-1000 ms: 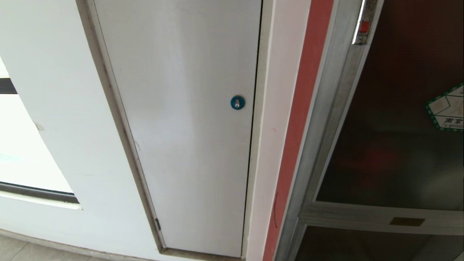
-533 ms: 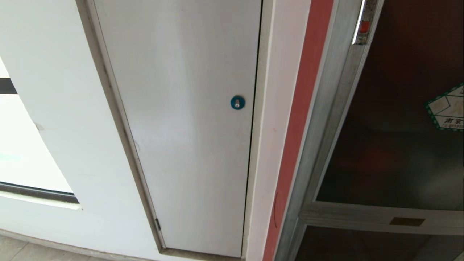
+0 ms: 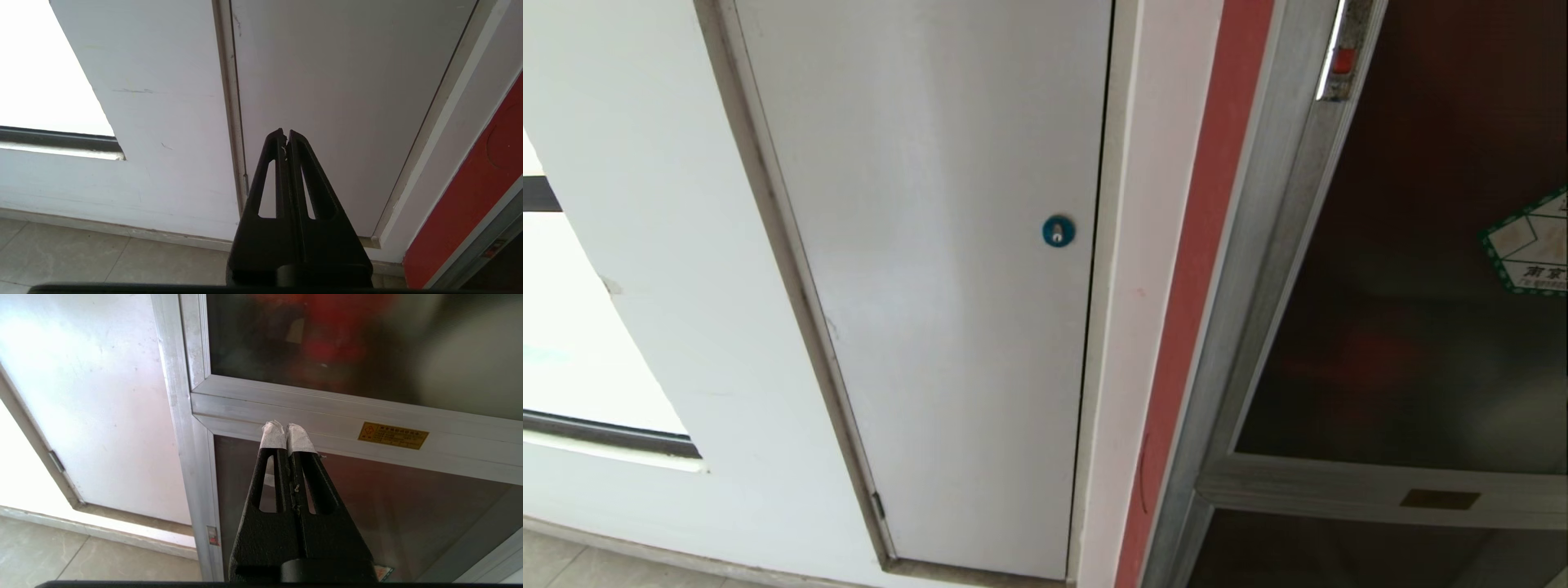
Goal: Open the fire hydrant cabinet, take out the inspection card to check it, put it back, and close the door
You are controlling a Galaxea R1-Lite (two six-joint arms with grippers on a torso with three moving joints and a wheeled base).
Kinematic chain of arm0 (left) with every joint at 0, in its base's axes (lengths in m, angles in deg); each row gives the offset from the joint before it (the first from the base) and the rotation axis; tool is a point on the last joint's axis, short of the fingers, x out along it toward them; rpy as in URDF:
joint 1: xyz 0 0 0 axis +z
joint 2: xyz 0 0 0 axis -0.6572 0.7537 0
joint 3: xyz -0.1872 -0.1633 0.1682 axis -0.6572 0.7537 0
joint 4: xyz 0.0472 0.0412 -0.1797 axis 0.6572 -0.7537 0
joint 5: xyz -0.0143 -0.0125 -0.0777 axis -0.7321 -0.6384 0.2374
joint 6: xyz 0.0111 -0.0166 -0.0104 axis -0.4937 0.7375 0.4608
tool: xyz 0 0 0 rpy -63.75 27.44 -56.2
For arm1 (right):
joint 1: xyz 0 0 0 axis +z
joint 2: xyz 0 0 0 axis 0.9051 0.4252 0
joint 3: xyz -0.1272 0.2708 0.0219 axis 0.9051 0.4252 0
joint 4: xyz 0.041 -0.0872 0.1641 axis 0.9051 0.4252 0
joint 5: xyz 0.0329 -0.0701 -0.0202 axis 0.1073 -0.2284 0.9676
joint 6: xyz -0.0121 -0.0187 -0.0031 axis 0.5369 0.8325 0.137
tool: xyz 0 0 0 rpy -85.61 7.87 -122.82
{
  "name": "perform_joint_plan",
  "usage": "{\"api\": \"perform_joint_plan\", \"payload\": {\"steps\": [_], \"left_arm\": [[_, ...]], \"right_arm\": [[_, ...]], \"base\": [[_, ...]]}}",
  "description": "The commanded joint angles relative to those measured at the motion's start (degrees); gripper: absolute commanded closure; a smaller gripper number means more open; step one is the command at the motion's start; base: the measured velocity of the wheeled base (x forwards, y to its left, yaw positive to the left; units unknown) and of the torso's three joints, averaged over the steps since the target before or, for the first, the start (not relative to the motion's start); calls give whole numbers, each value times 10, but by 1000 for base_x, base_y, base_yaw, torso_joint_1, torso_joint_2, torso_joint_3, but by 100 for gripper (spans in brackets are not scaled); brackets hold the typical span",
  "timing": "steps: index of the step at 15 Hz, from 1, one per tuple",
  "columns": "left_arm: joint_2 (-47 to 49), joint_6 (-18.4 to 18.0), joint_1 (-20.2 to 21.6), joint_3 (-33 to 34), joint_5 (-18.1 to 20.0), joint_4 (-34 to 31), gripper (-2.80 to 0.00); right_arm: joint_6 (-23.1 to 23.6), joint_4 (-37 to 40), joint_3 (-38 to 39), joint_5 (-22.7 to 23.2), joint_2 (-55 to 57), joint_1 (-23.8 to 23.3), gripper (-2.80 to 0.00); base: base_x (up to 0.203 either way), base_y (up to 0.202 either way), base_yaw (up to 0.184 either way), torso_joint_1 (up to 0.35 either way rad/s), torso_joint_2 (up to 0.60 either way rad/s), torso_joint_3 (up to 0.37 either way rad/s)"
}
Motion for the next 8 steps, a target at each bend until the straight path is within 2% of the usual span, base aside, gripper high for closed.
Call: {"api": "perform_joint_plan", "payload": {"steps": [1,8], "left_arm": [[0,0,0,4,0,0,0],[1,0,0,4,0,0,0]], "right_arm": [[0,0,0,0,-1,0,0],[1,0,0,0,-1,0,0]], "base": [[0,0,0,0,0,0],[0,0,0,0,0,0]]}}
